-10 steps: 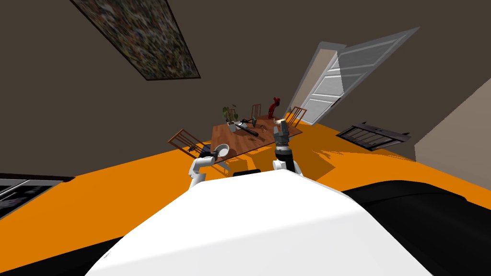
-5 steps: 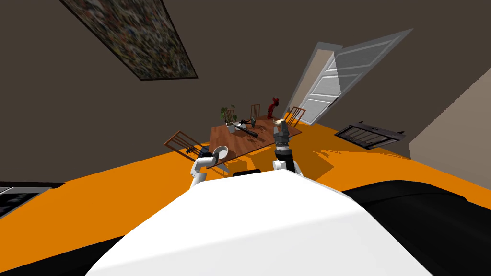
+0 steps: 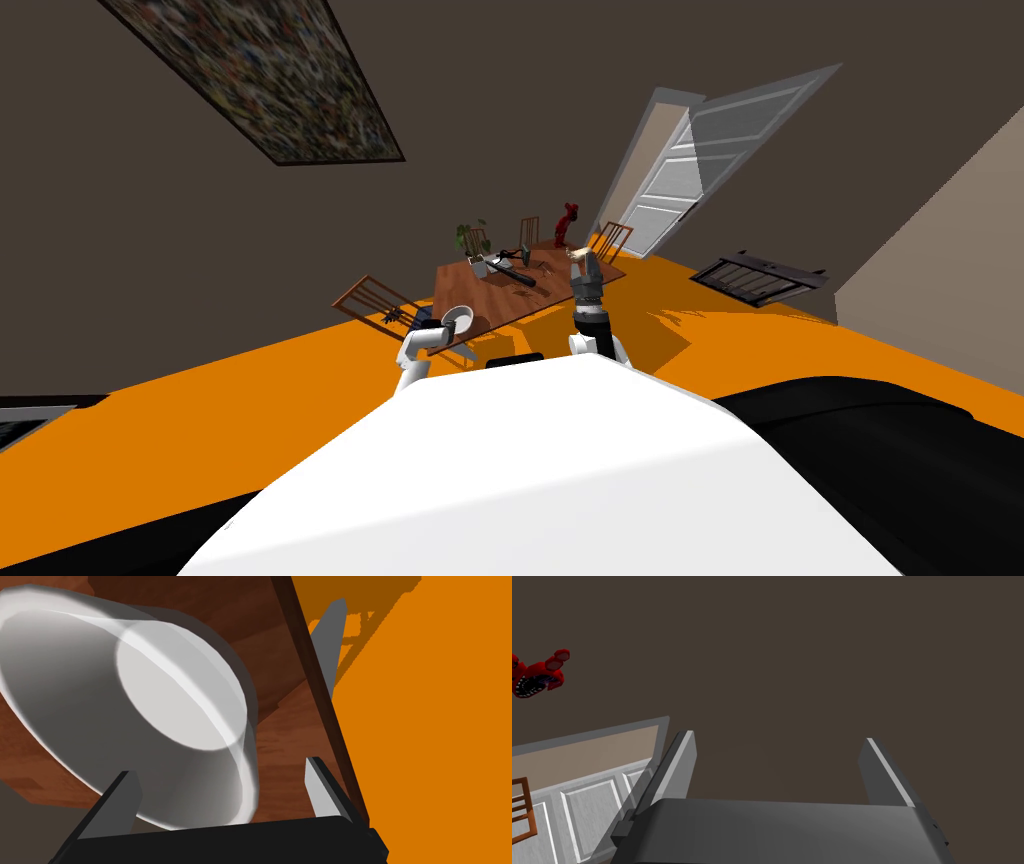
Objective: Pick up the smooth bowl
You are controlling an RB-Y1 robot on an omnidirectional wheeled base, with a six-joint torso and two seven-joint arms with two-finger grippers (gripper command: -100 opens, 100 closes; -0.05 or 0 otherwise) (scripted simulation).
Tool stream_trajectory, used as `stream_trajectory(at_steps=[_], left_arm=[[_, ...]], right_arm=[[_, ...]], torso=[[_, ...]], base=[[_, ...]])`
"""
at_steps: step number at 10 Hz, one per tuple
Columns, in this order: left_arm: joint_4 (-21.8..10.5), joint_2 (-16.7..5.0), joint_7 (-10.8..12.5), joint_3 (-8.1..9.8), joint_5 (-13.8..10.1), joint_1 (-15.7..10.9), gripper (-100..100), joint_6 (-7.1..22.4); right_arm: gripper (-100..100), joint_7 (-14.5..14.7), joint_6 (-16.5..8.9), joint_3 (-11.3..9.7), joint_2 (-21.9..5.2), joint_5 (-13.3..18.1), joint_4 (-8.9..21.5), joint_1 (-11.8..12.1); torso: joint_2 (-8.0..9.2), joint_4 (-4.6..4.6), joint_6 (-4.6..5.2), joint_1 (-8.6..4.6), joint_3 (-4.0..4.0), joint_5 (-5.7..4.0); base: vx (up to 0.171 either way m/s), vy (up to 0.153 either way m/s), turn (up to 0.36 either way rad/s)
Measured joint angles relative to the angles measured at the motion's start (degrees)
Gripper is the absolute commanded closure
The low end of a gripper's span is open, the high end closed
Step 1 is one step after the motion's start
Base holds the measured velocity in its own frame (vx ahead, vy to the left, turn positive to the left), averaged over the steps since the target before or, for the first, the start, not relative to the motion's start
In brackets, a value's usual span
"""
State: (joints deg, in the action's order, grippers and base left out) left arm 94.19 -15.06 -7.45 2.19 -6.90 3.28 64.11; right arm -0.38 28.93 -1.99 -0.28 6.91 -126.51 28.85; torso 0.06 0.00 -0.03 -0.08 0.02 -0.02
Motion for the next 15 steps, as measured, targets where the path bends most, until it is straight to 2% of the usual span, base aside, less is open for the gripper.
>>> stream_trajectory(at_steps=[4, 5, 9, 10, 11, 15], left_arm=[[-5.08, -2.08, -0.54, 2.54, -2.43, -0.18, -100, -4.06], [-5.15, -2.14, -0.58, 2.63, -2.52, -0.13, 100, -4.27], [-5.19, -2.10, -0.52, 2.63, -2.53, -0.10, 100, -4.20], [-5.20, -2.10, -0.53, 2.62, -2.53, -0.09, 0, -4.19], [-5.21, -2.10, -0.53, 2.62, -2.53, -0.08, 100, -4.18], [-0.43, -0.02, 0.05, 0.12, -0.01, 0.00, 100, -0.45]], right_arm=[[0, 0.00, 0.00, 0.00, 0.00, 0.00, 0.00, 0.00], [0, 0.00, 0.00, 0.00, 0.00, 0.00, 0.00, 0.00], [0, 0.00, 0.00, 0.00, 0.00, 0.00, 0.00, 0.00], [0, 0.00, 0.00, 0.00, 0.00, 0.00, 0.00, 0.00], [0, 0.00, 0.00, 0.00, 0.00, 0.00, 0.00, 0.00], [0, 0.00, 0.00, 0.01, -0.01, 0.00, 0.00, 0.01]], torso=[[0.03, 0.01, 0.00, -0.05, 0.02, -0.01], [0.01, 0.01, -0.01, 0.01, 0.01, 0.00], [-0.01, 0.02, 0.01, 0.04, 0.01, -0.03], [0.00, 0.04, 0.01, 0.03, 0.02, -0.04], [0.01, 0.05, 0.01, 0.02, 0.03, -0.04], [0.04, 0.10, 0.01, 0.08, 0.08, -0.07]], base=[[-0.011, -0.029, -0.090], [0.000, 0.000, 0.000], [-0.001, 0.000, 0.003], [0.000, 0.000, 0.000], [0.015, 0.030, 0.177], [0.014, 0.034, 0.108]])
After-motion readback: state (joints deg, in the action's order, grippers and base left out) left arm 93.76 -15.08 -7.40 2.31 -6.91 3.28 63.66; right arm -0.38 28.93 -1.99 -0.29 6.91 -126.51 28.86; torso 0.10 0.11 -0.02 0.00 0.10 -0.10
